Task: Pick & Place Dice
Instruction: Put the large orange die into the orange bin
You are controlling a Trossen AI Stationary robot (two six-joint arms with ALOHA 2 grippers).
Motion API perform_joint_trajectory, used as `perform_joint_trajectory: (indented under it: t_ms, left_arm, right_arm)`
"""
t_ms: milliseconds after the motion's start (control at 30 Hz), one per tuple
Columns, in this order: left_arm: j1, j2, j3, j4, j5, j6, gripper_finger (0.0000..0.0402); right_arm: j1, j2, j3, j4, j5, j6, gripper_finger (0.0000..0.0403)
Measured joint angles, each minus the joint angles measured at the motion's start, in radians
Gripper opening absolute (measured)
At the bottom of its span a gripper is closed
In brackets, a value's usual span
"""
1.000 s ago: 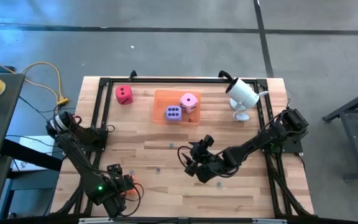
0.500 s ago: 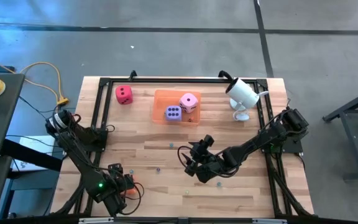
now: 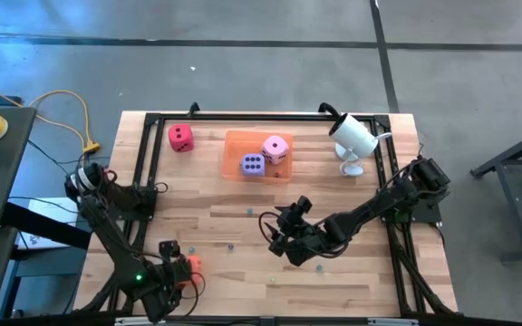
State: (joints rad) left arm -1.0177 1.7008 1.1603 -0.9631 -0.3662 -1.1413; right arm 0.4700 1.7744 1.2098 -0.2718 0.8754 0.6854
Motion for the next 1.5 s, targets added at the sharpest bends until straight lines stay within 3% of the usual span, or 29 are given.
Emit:
perform_joint_trajectory:
  t_ms: [467, 733, 933, 1233, 1500]
  left_arm:
    - [0.020, -0.001, 0.001, 0.006, 0.005, 0.053, 0.0391]
    - [0.068, -0.001, -0.002, 0.003, 0.121, 0.062, 0.0325]
    - [0.075, -0.007, -0.002, 0.003, 0.124, 0.105, 0.0323]
    - [0.099, -0.103, 0.030, -0.078, -0.018, 0.240, 0.0321]
    - [0.222, -0.268, 0.051, -0.138, -0.129, 0.459, 0.0321]
  right_arm:
    - [0.000, 0.000, 0.000, 0.015, 0.000, -0.001, 0.0258]
    - [0.000, 0.000, 0.000, 0.015, 0.000, -0.002, 0.0258]
    - [0.001, 0.000, 0.000, 0.015, 0.000, -0.002, 0.0258]
    - [0.029, 0.000, 0.000, 0.050, 0.026, -0.002, 0.0258]
    - [0.081, 0.000, 0.000, 0.095, 0.027, -0.001, 0.0258]
